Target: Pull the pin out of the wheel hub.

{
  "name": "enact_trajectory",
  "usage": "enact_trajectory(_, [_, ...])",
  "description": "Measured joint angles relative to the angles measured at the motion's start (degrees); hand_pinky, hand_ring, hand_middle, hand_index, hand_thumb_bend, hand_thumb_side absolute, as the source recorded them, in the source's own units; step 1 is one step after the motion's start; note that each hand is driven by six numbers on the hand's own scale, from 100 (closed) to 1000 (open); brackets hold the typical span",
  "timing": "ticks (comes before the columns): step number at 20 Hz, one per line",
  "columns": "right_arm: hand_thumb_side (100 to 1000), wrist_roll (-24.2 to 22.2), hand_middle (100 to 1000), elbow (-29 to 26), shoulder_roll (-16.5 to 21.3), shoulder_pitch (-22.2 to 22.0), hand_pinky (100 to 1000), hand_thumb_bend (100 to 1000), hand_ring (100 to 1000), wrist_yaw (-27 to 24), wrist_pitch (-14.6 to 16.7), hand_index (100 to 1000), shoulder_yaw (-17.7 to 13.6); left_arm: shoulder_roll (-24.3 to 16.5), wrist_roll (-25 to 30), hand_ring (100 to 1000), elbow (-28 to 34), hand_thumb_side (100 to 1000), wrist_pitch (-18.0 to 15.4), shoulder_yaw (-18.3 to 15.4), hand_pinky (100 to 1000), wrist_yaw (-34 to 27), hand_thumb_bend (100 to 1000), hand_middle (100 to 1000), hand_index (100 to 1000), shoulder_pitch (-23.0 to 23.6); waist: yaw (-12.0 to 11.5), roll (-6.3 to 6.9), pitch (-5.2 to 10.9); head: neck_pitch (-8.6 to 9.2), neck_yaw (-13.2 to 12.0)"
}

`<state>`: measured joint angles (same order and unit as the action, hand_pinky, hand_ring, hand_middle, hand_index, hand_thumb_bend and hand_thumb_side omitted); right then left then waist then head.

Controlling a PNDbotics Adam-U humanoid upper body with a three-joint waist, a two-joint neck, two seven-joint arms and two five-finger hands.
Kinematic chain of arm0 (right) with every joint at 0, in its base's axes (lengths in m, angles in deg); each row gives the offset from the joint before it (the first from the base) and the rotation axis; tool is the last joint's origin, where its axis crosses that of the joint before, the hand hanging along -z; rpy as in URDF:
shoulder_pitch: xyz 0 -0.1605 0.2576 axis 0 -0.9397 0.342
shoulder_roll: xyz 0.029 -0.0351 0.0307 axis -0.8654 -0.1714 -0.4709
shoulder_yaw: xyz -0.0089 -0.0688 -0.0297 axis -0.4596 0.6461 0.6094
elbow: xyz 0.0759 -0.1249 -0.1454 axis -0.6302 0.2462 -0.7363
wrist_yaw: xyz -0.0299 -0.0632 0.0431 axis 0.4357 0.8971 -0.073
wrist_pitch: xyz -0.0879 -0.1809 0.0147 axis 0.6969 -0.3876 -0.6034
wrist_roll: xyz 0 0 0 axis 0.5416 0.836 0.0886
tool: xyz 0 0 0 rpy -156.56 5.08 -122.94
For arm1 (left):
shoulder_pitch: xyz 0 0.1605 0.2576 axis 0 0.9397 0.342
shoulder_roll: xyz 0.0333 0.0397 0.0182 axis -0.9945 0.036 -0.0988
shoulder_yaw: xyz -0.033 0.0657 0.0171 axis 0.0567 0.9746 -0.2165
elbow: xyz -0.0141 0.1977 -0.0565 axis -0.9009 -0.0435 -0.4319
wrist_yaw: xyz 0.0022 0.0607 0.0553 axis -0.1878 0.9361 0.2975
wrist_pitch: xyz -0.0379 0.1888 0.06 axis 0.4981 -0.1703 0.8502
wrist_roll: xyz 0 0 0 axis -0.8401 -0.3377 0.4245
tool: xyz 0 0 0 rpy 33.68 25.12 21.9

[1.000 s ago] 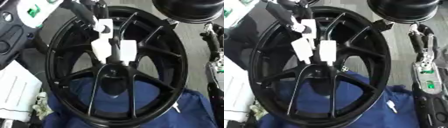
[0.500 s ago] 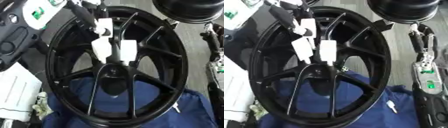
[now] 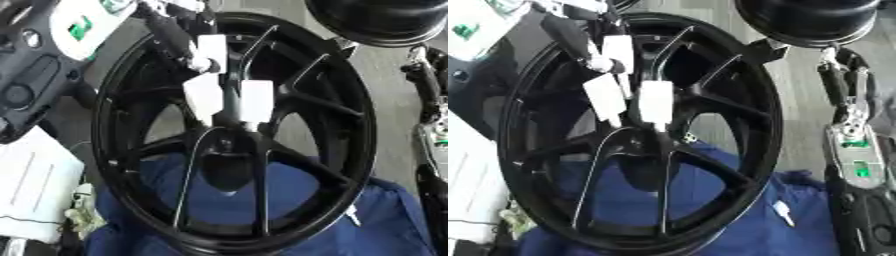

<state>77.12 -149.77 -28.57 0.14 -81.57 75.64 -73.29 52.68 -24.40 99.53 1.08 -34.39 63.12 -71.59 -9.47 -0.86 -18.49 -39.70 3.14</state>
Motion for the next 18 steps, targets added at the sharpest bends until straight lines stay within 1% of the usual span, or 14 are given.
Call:
enact_trajectory(2, [623, 0.0, 688, 0.0, 0.0, 0.0, 785, 100, 683, 0.0, 0.0, 765, 0.0, 0.0, 0.0, 686, 0.0, 342, 0.2, 0.0, 745, 0.1, 233, 653, 712, 0.0, 0.0, 0.00, 0.00, 0.00, 0.0])
enact_trajectory(7, [624, 0.0, 688, 0.0, 0.0, 0.0, 785, 100, 683, 0.0, -0.1, 765, 0.2, 0.3, 0.0, 641, 0.0, 309, 1.0, 0.0, 726, 0.2, 157, 605, 654, 0.0, 0.0, 0.07, 0.00, 0.00, 0.0])
enact_trajectory(10, [625, 0.1, 688, 0.0, 0.0, 0.0, 786, 100, 684, 0.0, -0.2, 765, 0.3, 0.3, 0.0, 610, 0.4, 239, 1.8, -0.1, 705, 0.3, 118, 564, 588, 0.0, 0.0, 0.07, 0.00, 0.00, 0.1])
enact_trajectory(15, [627, 0.2, 689, 0.0, 0.0, 0.0, 786, 100, 684, 0.0, -0.3, 766, 0.3, 0.5, 0.1, 587, 1.1, 170, 3.5, -0.4, 684, 0.5, 107, 526, 512, 0.0, 0.0, 0.12, 0.00, 0.00, 0.3])
enact_trajectory(18, [628, 0.1, 689, 0.0, 0.0, 0.0, 787, 100, 685, 0.1, -0.5, 766, 0.3, 0.5, 0.1, 579, 1.6, 177, 4.7, -0.4, 679, 0.7, 101, 512, 484, 0.1, 0.0, 0.13, -0.01, 0.00, 0.4])
